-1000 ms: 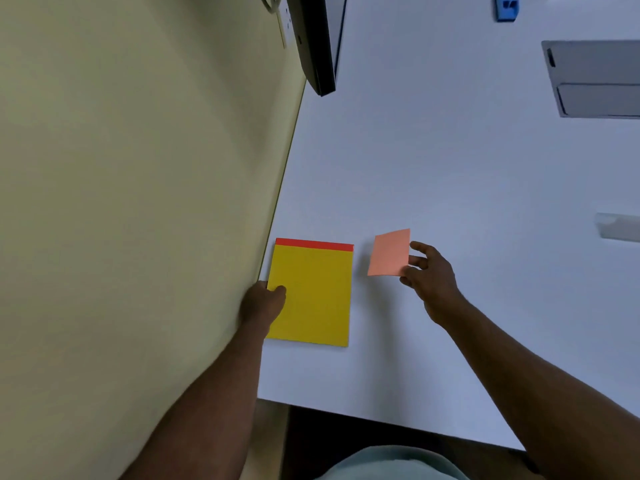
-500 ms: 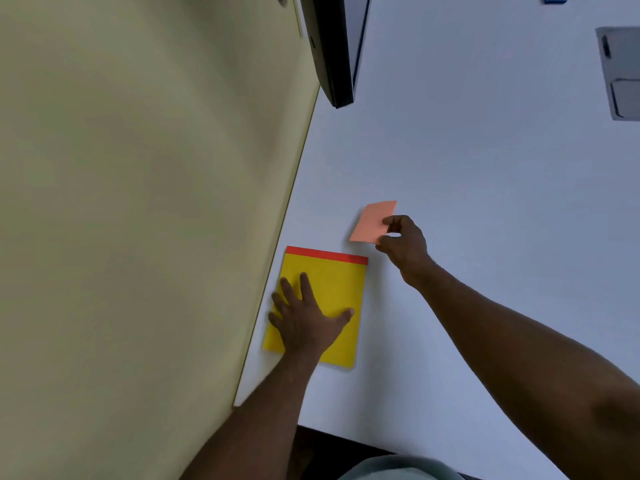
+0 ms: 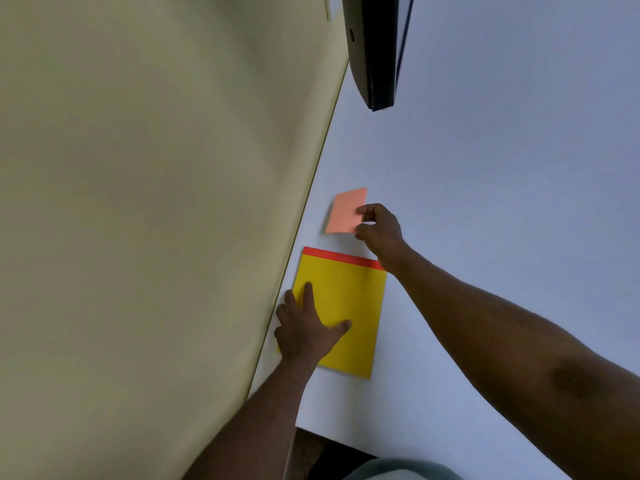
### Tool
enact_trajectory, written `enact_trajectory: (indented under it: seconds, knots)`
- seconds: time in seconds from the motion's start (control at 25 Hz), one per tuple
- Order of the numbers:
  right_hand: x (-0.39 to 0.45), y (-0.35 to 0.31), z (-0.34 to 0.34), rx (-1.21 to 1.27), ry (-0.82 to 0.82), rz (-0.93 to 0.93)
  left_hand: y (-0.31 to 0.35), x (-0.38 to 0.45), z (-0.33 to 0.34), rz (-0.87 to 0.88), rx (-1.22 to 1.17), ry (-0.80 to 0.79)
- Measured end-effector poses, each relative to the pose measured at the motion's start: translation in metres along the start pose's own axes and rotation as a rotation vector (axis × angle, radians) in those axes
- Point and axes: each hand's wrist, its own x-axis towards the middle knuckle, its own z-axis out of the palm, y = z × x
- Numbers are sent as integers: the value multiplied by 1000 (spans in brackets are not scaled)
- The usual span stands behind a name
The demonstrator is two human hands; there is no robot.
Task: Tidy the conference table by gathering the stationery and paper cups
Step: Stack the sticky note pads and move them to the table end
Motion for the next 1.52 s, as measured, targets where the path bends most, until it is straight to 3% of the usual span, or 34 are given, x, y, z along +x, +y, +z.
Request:
enact_trajectory:
  seconds: [0.12,0.4,0.72,1.28,1.52]
  knots:
    - [-34,23,-6,6,39,0,-3,1,1,4,5,16]
    - [-93,89,-13,-335,70,-30,-3,0,0,8,17,21]
    - [-92,93,-10,-582,118,-19,-2,0,-1,22,24,20]
    - [-94,94,-17,-871,18,-134,0,5,-2,26,44,-25]
    - [-109,99,-19,-876,48,-126,-1,-2,0,87,113,35]
